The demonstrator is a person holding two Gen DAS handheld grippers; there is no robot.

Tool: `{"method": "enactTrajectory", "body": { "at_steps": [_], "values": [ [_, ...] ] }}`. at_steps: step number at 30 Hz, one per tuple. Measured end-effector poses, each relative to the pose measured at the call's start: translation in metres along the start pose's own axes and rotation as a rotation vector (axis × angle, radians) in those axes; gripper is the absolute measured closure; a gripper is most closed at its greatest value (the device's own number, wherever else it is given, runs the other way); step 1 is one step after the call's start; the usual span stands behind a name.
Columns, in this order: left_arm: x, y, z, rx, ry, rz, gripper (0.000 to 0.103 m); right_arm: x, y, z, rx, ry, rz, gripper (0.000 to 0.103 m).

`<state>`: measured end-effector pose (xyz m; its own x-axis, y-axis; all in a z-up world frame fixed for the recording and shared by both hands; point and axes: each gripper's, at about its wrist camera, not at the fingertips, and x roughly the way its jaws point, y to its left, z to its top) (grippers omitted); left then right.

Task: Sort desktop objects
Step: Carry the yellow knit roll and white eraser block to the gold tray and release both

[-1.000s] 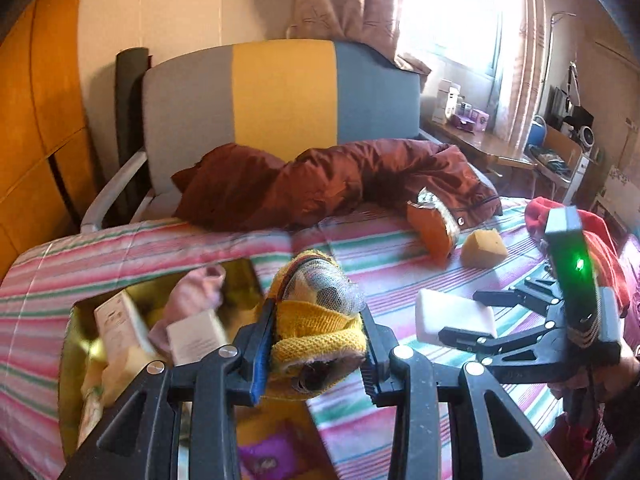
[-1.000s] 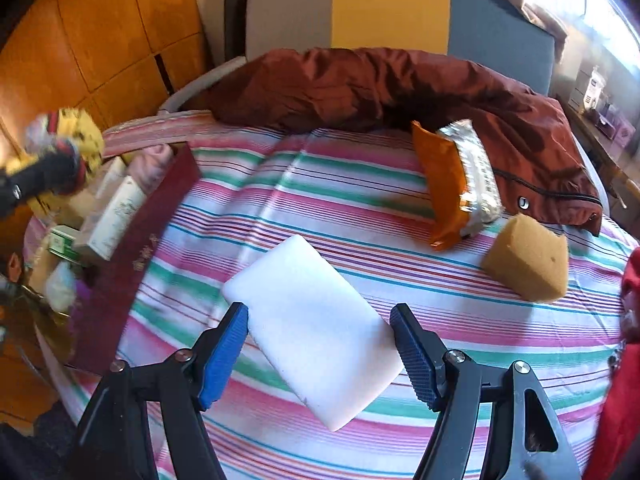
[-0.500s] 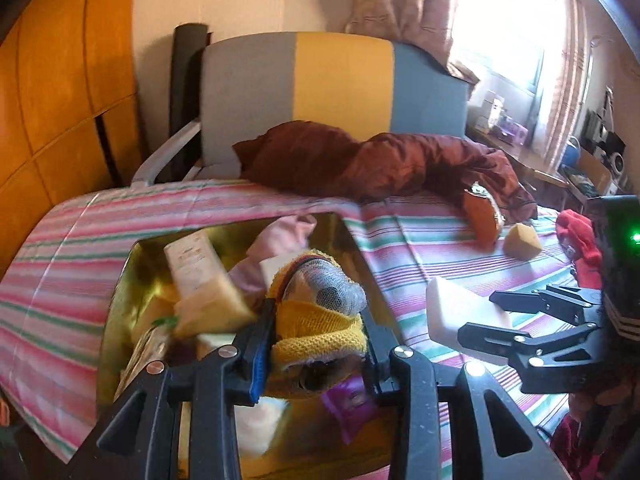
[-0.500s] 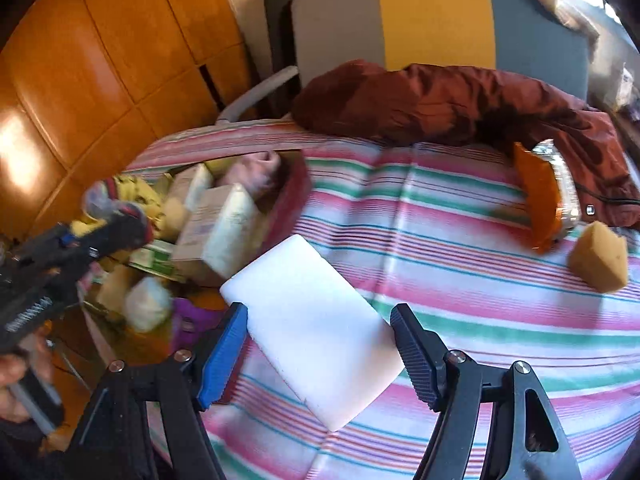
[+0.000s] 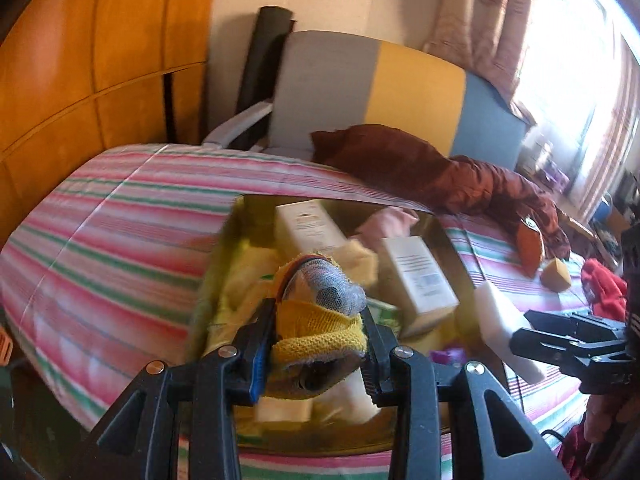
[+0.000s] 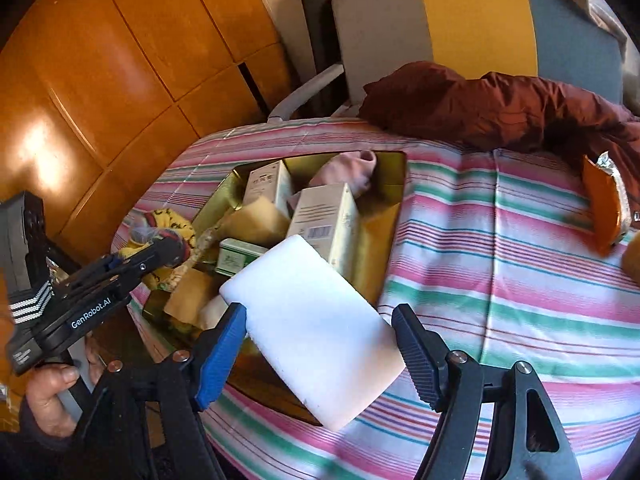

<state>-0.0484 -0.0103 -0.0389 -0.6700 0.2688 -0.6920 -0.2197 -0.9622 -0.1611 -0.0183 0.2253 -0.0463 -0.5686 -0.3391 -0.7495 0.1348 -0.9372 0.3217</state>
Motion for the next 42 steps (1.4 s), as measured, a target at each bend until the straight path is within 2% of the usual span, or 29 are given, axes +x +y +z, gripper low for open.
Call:
{"method": "enactTrajectory", "body": {
  "at_steps": [6, 10, 13, 14, 18, 23, 27, 34, 37, 39, 42],
  "values": [
    [-0.002, 0.015, -0.006, -0.031, 0.001, -0.012, 0.066, 0.007, 0.021, -0.005, -0.006, 0.016, 0.053, 0.027],
    [0.002, 0.005, -0.004, -0.023, 0.007, -0.071, 0.065, 0.015, 0.031, -0.008, -0.020, 0.019, 0.063, 0.026],
    [0.012, -0.004, -0.006, -0.020, 0.031, -0.095, 0.050, 0.024, 0.036, -0.009, -0.047, 0.023, 0.065, 0.020],
    [0.015, -0.006, -0.007, -0.019, 0.044, -0.104, 0.048, 0.026, 0.035, -0.009, -0.048, 0.027, 0.064, 0.016],
    [0.022, -0.006, -0.015, -0.031, 0.064, -0.099, 0.047, 0.034, 0.035, -0.013, -0.066, 0.043, 0.018, 0.015],
    [0.013, 0.004, -0.017, -0.061, 0.030, -0.097, 0.046, 0.032, 0.031, -0.018, -0.056, 0.040, 0.018, 0.015],
    [-0.002, 0.005, -0.018, -0.050, -0.026, -0.097, 0.046, 0.027, 0.026, -0.023, -0.030, 0.029, 0.017, 0.015],
    [-0.023, -0.005, -0.018, -0.024, -0.125, -0.130, 0.048, 0.017, 0.023, -0.030, -0.031, 0.005, -0.040, 0.010],
    [-0.020, -0.012, -0.021, 0.018, -0.111, -0.081, 0.048, 0.014, 0.023, -0.032, -0.035, -0.004, -0.060, 0.010],
    [-0.010, -0.012, -0.023, 0.016, -0.063, -0.055, 0.056, 0.013, 0.023, -0.034, -0.035, -0.009, -0.066, 0.010],
    [-0.003, -0.014, -0.021, 0.023, -0.038, -0.003, 0.054, 0.010, 0.024, -0.034, -0.046, -0.017, -0.078, 0.010]
  ]
}}
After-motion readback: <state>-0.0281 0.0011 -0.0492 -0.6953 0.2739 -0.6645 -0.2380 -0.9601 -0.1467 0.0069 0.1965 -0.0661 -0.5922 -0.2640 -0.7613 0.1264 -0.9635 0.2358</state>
